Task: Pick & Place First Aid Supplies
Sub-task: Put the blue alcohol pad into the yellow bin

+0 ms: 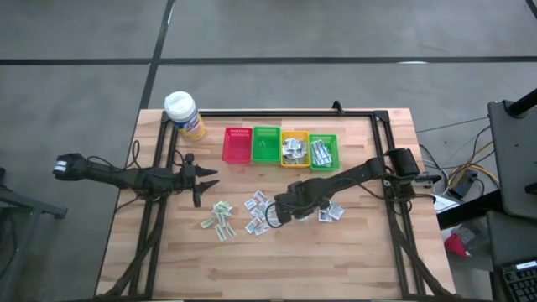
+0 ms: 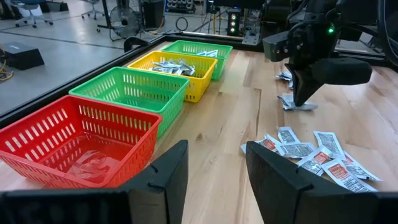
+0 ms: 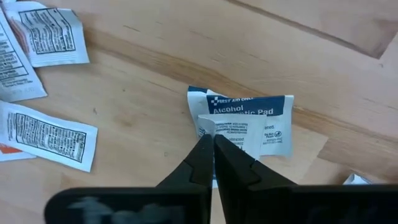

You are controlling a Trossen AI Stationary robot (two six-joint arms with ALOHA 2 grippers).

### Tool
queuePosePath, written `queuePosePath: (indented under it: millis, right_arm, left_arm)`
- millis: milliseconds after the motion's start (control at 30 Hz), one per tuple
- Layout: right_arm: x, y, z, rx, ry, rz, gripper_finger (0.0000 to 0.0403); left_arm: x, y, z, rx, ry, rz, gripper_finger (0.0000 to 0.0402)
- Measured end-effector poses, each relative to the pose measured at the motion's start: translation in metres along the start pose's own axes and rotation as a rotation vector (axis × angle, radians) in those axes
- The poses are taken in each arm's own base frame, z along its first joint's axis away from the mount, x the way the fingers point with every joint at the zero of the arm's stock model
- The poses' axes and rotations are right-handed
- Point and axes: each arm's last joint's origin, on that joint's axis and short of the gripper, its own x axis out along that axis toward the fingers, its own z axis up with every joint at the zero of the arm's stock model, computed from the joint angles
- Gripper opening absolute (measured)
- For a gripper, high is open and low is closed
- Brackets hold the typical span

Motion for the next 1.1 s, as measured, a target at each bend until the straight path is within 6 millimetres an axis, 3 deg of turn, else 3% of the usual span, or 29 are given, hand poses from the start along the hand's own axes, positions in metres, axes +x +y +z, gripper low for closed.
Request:
queuePosePath:
  millis: [233,433,833,1100]
  right_arm:
    - [-0.001,0.000,-0.002,-0.028,0.084,0.014,0.0008]
    - [-0.015,0.002,-0.001,-0.057,0.091,0.048,0.0008]
    - [-0.058,-0.004,0.009,-0.126,0.068,0.165,0.0008]
    - [-0.100,-0.017,0.021,-0.157,0.025,0.270,0.0008]
  left_arm:
    - [0.000,0.000,0.000,0.000,0.000,0.000,0.0158]
    - [0.000,0.000,0.000,0.000,0.000,0.000,0.0158]
    - [0.000,0.000,0.000,0.000,0.000,0.000,0.0158]
    - [0.000,0.000,0.000,0.000,0.000,0.000,0.0158]
